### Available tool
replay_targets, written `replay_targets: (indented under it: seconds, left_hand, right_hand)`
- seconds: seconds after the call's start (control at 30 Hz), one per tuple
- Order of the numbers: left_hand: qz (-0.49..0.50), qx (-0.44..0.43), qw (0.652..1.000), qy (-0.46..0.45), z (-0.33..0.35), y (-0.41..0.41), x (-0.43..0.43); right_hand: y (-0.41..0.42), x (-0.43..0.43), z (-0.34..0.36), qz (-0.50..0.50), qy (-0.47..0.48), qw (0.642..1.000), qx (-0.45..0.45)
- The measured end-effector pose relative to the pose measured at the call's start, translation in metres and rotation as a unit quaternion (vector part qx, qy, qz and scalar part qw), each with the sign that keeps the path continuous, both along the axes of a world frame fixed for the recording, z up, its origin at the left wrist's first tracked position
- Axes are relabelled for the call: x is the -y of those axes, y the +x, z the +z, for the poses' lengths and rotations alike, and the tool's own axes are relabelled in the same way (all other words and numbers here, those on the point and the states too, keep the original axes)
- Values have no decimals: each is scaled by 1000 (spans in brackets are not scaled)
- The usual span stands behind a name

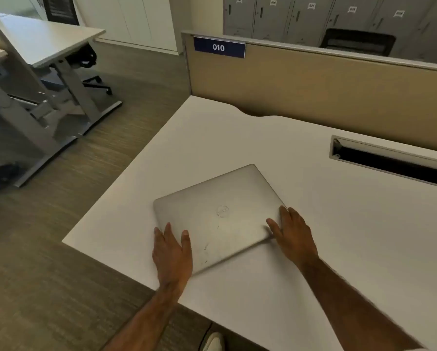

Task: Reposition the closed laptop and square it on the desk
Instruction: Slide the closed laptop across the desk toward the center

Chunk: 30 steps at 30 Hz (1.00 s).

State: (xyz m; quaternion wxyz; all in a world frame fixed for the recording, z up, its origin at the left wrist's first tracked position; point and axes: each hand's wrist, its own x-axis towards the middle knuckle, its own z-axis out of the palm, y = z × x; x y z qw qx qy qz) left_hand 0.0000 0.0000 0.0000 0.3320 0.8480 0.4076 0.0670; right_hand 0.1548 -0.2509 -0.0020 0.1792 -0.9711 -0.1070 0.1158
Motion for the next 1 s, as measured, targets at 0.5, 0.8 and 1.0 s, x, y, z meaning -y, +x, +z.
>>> replay_targets:
  seconds: [0.5, 0.8, 1.0]
  left_hand:
    - [158, -48, 980, -114, 12, 34, -42]
    - [163, 6, 975, -153, 6, 33, -55]
    - [154, 39, 970, -184, 7, 35, -51]
  right_hand:
    - [29, -16, 20, -107, 58, 989, -86]
    - [38, -10, 21, -166, 151, 966, -131]
    - [41, 2, 15, -219, 248, 932, -147]
